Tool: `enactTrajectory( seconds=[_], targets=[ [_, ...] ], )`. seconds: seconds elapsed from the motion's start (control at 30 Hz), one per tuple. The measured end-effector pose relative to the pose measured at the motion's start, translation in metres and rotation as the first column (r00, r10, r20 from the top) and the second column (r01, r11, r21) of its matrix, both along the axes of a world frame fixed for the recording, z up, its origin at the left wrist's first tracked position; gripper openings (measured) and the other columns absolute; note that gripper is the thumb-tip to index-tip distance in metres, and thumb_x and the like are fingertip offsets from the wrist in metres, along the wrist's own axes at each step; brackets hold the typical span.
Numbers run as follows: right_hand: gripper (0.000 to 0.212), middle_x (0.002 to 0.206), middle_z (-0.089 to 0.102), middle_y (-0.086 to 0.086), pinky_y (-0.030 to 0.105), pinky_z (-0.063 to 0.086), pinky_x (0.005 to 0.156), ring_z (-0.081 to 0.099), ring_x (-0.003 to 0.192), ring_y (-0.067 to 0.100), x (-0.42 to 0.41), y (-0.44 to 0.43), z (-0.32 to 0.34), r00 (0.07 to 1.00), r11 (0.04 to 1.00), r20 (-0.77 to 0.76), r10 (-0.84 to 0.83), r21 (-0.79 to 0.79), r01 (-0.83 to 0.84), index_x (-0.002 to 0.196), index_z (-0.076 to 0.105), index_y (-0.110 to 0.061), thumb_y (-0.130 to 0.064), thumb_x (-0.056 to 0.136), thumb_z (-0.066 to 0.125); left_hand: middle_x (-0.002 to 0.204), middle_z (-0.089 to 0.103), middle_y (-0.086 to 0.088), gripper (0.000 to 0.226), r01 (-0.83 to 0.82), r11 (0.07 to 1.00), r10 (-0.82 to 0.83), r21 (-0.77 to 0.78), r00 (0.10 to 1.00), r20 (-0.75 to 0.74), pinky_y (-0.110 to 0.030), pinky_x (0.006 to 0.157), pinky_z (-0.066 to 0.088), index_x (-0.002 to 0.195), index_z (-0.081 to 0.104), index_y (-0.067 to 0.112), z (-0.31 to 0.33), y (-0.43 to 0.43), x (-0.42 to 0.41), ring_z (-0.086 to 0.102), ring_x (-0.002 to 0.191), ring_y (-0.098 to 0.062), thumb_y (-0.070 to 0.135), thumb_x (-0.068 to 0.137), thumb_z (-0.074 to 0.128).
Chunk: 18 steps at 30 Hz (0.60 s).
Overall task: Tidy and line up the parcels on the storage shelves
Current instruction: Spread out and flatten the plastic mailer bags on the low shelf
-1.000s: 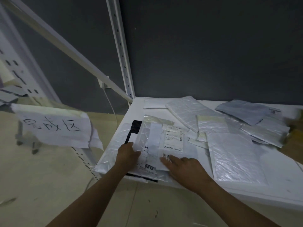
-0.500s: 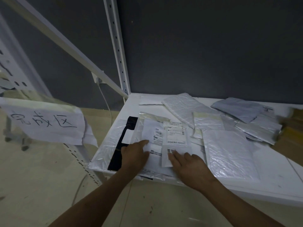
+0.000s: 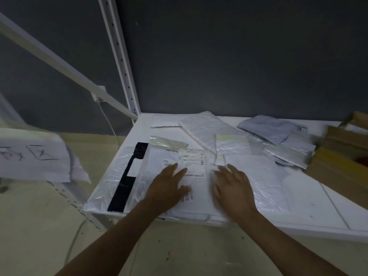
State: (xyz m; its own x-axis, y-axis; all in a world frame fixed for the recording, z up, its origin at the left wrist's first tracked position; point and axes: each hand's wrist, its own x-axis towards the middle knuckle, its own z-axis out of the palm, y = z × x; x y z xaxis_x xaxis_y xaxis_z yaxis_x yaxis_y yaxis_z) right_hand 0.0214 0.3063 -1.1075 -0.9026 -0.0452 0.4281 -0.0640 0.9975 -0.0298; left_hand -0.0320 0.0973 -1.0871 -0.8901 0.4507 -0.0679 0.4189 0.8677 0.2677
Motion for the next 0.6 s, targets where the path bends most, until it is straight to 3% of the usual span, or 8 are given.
enactTrajectory(
  seconds=[0.07, 0.13, 0.23, 0.3, 0.37, 0.43, 0.5, 0.6],
  targets=[
    [0.063, 0.141, 0.048, 0.021, 0.053, 0.037, 0.104, 0.042, 0.132, 0.044, 0.002, 0.014, 0.006, 0.957, 0.968, 0.169, -0.238, -0.045, 0.248, 0.133, 0.054, -0.005, -0.047, 0.087, 0.049, 0.162, 0.002, -0.005, 0.071, 0.003, 0.995, 0.002, -0.1, 0.999, 0.053, -0.034, 0.118, 0.009, 0.154, 0.015, 0.03, -0.006, 0.009, 0.0, 0.003, 0.149, -0.021, 0.063, 0.094, 0.035],
    [0.089, 0.158, 0.016, 0.021, 0.053, 0.023, 0.113, 0.016, 0.143, 0.045, 0.005, 0.026, 0.007, 0.815, 0.91, 0.452, -0.363, -0.019, 0.415, 0.152, 0.018, -0.008, -0.062, 0.088, 0.047, 0.162, 0.001, -0.007, 0.084, -0.012, 0.982, 0.025, -0.19, 0.998, 0.064, -0.038, 0.118, 0.008, 0.153, 0.015, 0.031, -0.012, 0.015, -0.001, 0.003, 0.149, -0.023, 0.076, 0.082, 0.019],
    [0.094, 0.157, 0.011, 0.02, 0.049, 0.027, 0.113, 0.016, 0.142, 0.043, 0.006, 0.033, 0.002, 0.748, 0.885, 0.536, -0.391, -0.006, 0.466, 0.152, 0.004, -0.007, -0.059, 0.087, 0.049, 0.162, 0.005, -0.007, 0.098, -0.041, 0.975, 0.054, -0.217, 0.997, 0.052, -0.042, 0.12, 0.008, 0.152, 0.018, 0.032, -0.016, 0.023, -0.002, 0.004, 0.149, -0.025, 0.078, 0.067, 0.005],
    [0.074, 0.148, 0.032, 0.019, 0.041, 0.04, 0.103, 0.033, 0.134, 0.038, 0.007, 0.035, 0.003, 0.766, 0.887, 0.506, -0.396, -0.005, 0.462, 0.146, 0.022, -0.004, -0.043, 0.09, 0.052, 0.162, 0.007, -0.008, 0.104, -0.054, 0.975, 0.064, -0.216, 0.997, 0.04, -0.044, 0.119, 0.009, 0.152, 0.02, 0.032, -0.018, 0.027, -0.001, 0.005, 0.148, -0.027, 0.079, 0.061, -0.002],
    [0.037, 0.121, 0.059, 0.012, 0.03, 0.047, 0.073, 0.057, 0.11, 0.029, 0.007, 0.04, 0.013, 0.841, 0.892, 0.385, -0.379, -0.088, 0.442, 0.123, 0.049, -0.007, -0.027, 0.091, 0.05, 0.162, 0.007, -0.008, 0.093, -0.074, 0.977, 0.085, -0.198, 0.995, 0.05, -0.045, 0.12, 0.007, 0.152, 0.021, 0.031, -0.015, 0.03, 0.0, 0.004, 0.148, -0.027, 0.08, 0.073, 0.009],
    [0.011, 0.08, 0.068, 0.01, 0.022, 0.025, 0.045, 0.066, 0.068, 0.027, 0.009, 0.04, 0.032, 0.909, 0.903, 0.165, -0.383, -0.138, 0.406, 0.092, 0.063, -0.007, -0.014, 0.086, 0.057, 0.162, 0.006, -0.006, 0.076, -0.085, 0.986, 0.093, -0.142, 0.994, 0.056, -0.042, 0.121, 0.004, 0.151, 0.023, 0.029, -0.007, 0.035, 0.001, 0.002, 0.149, -0.024, 0.071, 0.089, 0.029],
    [0.004, 0.052, 0.059, 0.011, 0.016, 0.014, 0.044, 0.055, 0.041, 0.027, 0.008, 0.043, 0.053, 0.92, 0.894, -0.068, -0.385, -0.274, 0.354, 0.072, 0.066, -0.005, -0.006, 0.076, 0.066, 0.161, 0.012, -0.004, 0.072, -0.068, 0.998, 0.068, -0.005, 0.997, 0.041, -0.034, 0.12, 0.005, 0.15, 0.029, 0.024, 0.004, 0.041, 0.0, 0.007, 0.148, -0.021, 0.065, 0.091, 0.038],
    [0.01, 0.06, 0.061, 0.008, 0.03, 0.036, 0.049, 0.056, 0.055, 0.024, 0.005, 0.042, 0.08, 0.947, 0.731, -0.115, -0.299, -0.666, 0.15, 0.076, 0.066, -0.01, -0.009, 0.084, 0.06, 0.154, 0.033, -0.001, 0.062, -0.061, 0.949, 0.033, 0.311, 0.995, 0.094, -0.02, 0.111, 0.018, 0.147, 0.037, 0.02, 0.026, 0.052, 0.005, 0.028, 0.142, -0.014, 0.048, 0.094, 0.052]
  ],
)
